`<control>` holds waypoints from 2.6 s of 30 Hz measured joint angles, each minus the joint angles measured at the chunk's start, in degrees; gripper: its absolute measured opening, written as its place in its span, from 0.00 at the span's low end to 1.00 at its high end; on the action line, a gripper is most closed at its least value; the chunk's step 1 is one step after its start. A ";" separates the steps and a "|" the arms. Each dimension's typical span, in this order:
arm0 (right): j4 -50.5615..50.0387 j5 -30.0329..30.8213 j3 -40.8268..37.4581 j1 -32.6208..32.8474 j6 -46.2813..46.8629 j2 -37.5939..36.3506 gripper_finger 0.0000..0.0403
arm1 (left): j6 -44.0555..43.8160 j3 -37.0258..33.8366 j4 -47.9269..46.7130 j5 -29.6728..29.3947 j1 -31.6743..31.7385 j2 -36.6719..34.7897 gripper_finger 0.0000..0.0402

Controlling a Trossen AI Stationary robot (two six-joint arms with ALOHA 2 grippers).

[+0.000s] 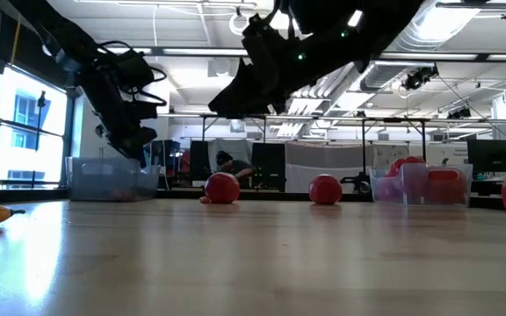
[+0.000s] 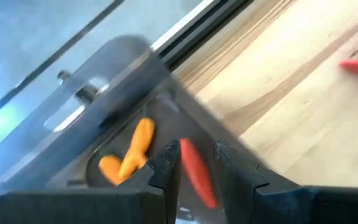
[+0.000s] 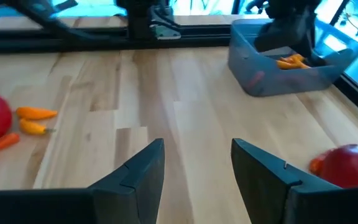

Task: Sort produce into baskets
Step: Put the orange chili pepper into the top black bin

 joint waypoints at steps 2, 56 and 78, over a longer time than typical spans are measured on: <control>-0.08 0.06 0.02 -0.72 0.50 0.58 0.43 | 0.37 0.00 1.42 -0.03 -1.40 0.00 0.17; -5.88 0.24 0.02 2.49 -2.80 2.89 0.25 | 35.16 16.05 4.88 12.99 -11.02 26.68 0.35; -6.16 -0.35 0.02 2.49 -3.02 2.89 0.25 | 45.45 17.75 3.40 13.58 -9.95 29.46 0.35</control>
